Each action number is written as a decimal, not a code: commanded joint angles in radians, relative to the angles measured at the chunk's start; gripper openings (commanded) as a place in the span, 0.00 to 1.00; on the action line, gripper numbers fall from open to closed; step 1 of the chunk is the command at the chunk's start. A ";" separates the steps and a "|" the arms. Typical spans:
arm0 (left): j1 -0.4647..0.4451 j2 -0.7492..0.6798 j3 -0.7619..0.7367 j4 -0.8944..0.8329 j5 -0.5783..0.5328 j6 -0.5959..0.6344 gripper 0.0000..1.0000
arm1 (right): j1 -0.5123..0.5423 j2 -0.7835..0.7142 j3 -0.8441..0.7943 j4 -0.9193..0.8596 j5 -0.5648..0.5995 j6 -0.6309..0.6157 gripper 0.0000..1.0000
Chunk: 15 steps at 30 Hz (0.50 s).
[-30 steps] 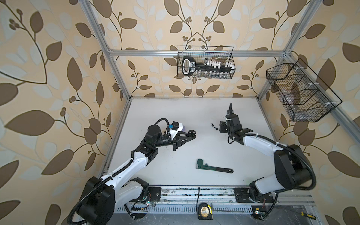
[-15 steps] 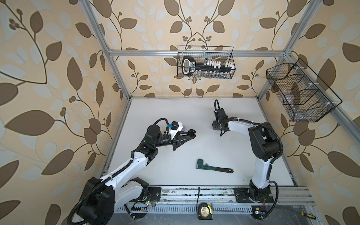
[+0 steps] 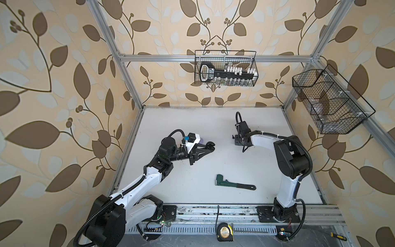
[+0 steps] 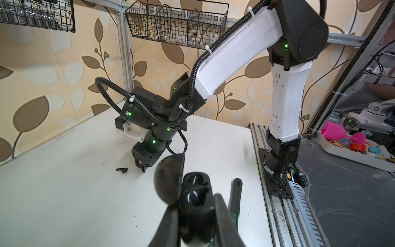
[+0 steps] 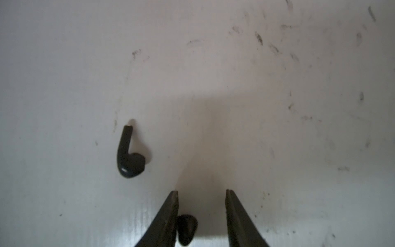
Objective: Insert the wireless bluetooth earbuds into the charging case
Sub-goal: 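Lower the open right gripper over a black earbud on the table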
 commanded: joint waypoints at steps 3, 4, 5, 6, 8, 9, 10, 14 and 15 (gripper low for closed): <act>0.009 -0.022 -0.004 0.069 0.022 -0.023 0.00 | -0.003 -0.066 -0.077 -0.012 0.012 0.025 0.36; 0.009 -0.023 -0.004 0.070 0.023 -0.025 0.00 | -0.004 -0.075 -0.088 -0.008 0.009 0.027 0.36; 0.010 -0.023 -0.004 0.071 0.023 -0.025 0.00 | -0.006 -0.081 -0.094 -0.003 0.003 0.027 0.36; 0.010 -0.023 -0.004 0.074 0.025 -0.025 0.00 | -0.008 -0.085 -0.097 0.002 -0.010 0.023 0.36; 0.010 -0.023 -0.004 0.074 0.024 -0.025 0.00 | -0.012 -0.083 -0.097 0.005 -0.026 0.019 0.36; 0.010 -0.022 -0.003 0.072 0.023 -0.026 0.00 | -0.014 -0.080 -0.095 0.005 -0.033 0.019 0.35; 0.010 -0.022 -0.003 0.072 0.023 -0.025 0.00 | -0.015 -0.075 -0.092 0.004 -0.041 0.018 0.35; 0.010 -0.025 -0.003 0.070 0.023 -0.024 0.00 | -0.017 -0.071 -0.100 0.011 -0.064 0.024 0.34; 0.010 -0.025 -0.004 0.068 0.023 -0.024 0.00 | -0.016 -0.072 -0.104 0.012 -0.067 0.027 0.33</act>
